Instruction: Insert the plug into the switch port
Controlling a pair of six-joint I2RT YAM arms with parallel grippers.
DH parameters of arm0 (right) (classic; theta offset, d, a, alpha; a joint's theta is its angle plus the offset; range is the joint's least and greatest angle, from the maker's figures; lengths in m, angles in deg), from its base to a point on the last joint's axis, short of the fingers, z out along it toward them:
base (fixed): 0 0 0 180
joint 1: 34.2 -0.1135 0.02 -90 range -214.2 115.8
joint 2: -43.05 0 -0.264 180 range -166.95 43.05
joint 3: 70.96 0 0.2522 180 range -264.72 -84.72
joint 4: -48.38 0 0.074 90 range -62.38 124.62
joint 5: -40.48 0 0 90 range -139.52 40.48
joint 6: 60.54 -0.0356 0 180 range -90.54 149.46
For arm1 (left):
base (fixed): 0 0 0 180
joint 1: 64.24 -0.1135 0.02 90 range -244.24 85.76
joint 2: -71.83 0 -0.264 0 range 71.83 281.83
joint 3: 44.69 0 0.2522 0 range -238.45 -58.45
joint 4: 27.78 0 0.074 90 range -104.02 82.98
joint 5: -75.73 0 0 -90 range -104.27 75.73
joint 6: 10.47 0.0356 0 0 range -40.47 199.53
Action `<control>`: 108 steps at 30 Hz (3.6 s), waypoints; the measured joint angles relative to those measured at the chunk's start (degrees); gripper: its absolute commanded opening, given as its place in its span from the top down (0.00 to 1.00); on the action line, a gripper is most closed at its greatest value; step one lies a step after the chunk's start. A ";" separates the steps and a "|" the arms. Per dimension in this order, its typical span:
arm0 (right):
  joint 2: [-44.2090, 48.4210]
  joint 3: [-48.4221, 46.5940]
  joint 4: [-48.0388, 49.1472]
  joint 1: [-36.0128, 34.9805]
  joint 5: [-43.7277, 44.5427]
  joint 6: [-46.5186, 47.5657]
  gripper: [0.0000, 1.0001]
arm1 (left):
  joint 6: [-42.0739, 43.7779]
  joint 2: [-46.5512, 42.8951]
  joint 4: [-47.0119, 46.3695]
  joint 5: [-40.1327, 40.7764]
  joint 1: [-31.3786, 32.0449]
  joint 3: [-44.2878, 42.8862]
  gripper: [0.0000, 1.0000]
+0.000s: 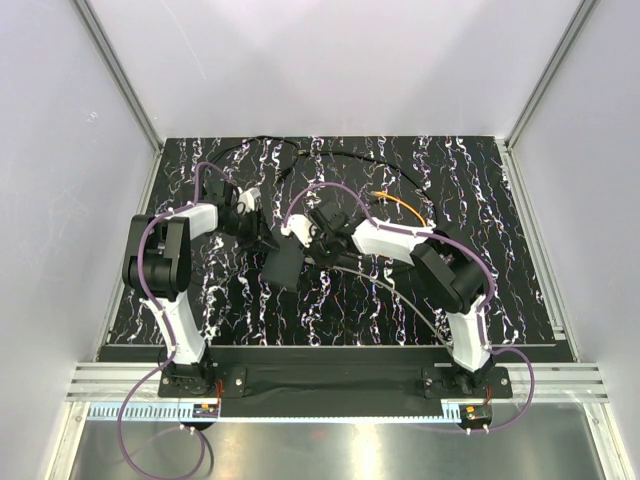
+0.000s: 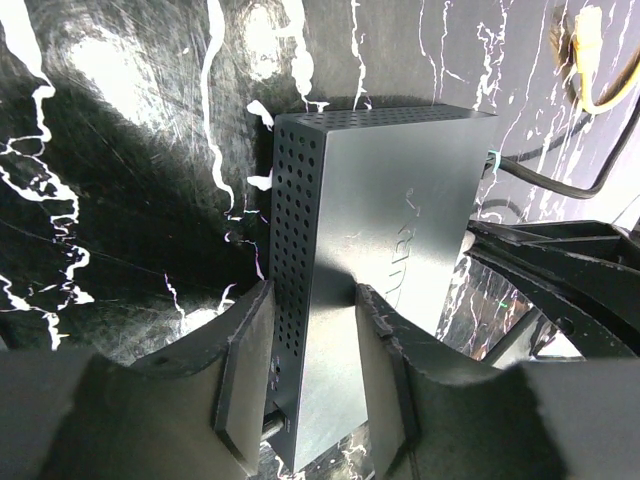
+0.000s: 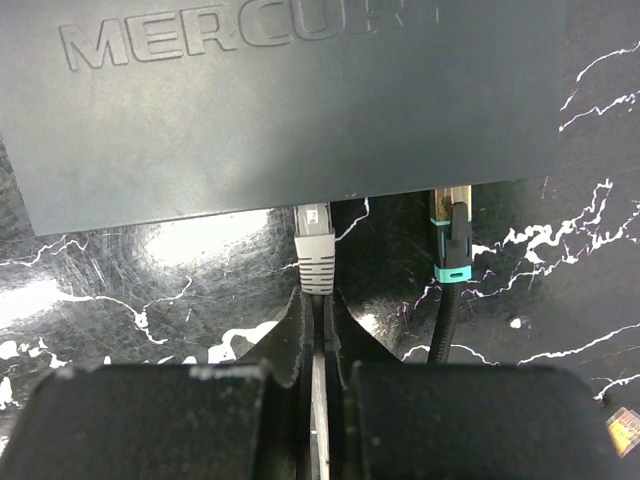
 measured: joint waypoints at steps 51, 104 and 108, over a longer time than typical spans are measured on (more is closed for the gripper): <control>1.25 -9.49 -10.10 25.77 6.56 0.20 0.46 | 11.72 -24.41 6.93 -3.17 -7.19 -3.04 0.36; 46.93 19.47 32.63 19.28 7.96 43.19 1.00 | -26.34 -32.24 -16.09 -15.08 1.70 -5.70 0.37; 46.69 33.42 41.97 14.01 9.25 52.19 1.00 | -38.86 -32.22 -29.20 -16.59 6.01 1.44 0.36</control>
